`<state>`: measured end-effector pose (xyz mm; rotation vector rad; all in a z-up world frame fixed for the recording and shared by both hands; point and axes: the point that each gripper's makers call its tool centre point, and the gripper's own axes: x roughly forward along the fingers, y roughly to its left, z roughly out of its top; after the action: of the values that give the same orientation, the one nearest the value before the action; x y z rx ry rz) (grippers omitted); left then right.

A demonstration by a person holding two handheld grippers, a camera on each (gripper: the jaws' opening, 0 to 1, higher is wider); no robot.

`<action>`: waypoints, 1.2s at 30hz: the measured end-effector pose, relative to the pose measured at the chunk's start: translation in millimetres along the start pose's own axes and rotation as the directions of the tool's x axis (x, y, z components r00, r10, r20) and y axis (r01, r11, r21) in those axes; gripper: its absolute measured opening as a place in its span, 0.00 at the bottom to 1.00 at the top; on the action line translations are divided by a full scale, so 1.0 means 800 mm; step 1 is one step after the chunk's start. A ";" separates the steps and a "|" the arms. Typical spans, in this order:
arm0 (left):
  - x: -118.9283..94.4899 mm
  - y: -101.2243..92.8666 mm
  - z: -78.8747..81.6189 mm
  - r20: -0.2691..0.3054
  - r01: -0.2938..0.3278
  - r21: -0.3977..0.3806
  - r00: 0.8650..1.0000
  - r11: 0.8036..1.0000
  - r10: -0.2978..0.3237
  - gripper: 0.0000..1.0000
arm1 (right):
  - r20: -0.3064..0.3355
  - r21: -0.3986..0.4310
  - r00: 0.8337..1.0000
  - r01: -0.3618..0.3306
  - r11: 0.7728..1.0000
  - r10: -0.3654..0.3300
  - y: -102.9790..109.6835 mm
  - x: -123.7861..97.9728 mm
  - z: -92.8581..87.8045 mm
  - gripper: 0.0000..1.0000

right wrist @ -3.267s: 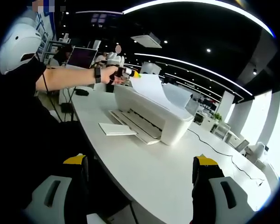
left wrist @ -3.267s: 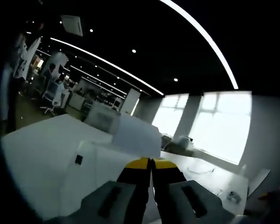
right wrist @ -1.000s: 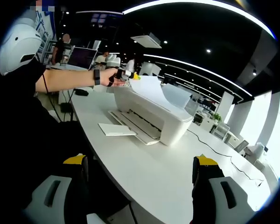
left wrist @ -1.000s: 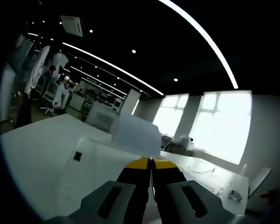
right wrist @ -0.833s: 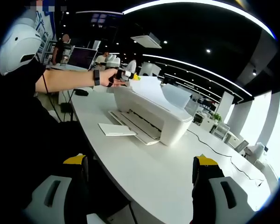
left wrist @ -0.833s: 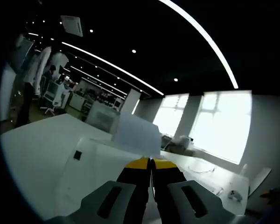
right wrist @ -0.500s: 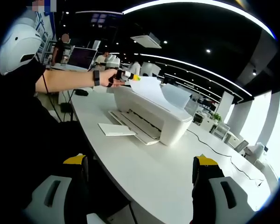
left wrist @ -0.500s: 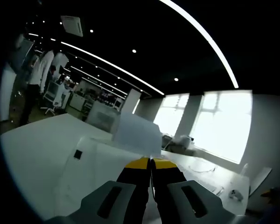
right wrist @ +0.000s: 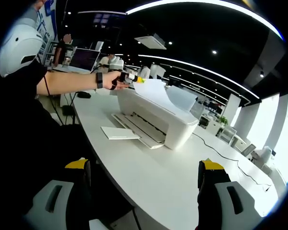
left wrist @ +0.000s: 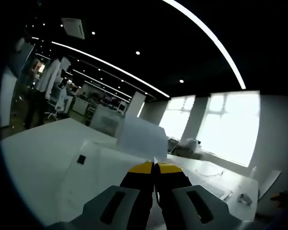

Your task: Remove the paper from the printer output slot and place it on top of the printer

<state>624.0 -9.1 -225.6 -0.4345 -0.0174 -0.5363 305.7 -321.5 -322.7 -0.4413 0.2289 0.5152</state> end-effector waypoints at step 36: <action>-0.010 -0.006 -0.011 -0.029 -0.021 0.064 0.999 0.998 0.023 0.08 | -0.002 0.001 1.000 -0.001 1.000 0.001 0.001 0.000 -0.002 0.88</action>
<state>613.8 -12.7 -233.0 -0.3640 -0.0012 -0.5192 305.4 -321.4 -324.2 -0.4411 0.2309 0.5159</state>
